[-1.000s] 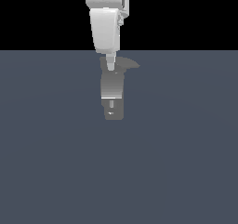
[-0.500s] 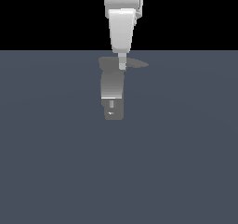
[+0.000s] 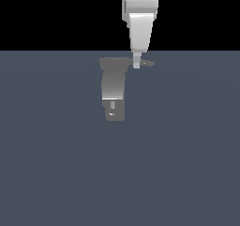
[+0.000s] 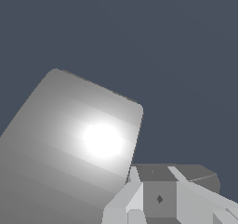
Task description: Turn on the faucet by rotating a designated handle.
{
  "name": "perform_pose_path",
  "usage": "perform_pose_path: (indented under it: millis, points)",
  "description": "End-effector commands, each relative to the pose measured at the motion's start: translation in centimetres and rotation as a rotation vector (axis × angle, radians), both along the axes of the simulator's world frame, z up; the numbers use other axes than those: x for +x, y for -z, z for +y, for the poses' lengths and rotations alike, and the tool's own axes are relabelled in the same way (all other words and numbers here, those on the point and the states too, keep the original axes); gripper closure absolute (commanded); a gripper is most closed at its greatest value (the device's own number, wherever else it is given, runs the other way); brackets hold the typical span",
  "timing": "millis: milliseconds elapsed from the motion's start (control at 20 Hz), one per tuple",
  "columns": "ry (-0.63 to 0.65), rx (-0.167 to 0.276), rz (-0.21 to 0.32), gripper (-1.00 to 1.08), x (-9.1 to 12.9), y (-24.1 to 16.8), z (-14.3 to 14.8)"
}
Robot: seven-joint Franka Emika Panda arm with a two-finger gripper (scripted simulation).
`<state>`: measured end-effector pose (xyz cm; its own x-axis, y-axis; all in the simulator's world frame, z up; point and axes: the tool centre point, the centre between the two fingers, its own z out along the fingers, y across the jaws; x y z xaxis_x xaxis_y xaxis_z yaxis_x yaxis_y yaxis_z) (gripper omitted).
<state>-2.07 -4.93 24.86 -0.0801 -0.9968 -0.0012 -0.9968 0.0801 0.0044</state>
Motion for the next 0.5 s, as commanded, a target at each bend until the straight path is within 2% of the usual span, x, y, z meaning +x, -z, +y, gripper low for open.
perform_pose_path:
  millis: [0, 450]
  points:
    - [0.012, -0.001, -0.004, 1.08, 0.8, 0.0, -1.6]
    - [0.021, -0.002, -0.004, 1.08, 2.9, 0.0, -5.0]
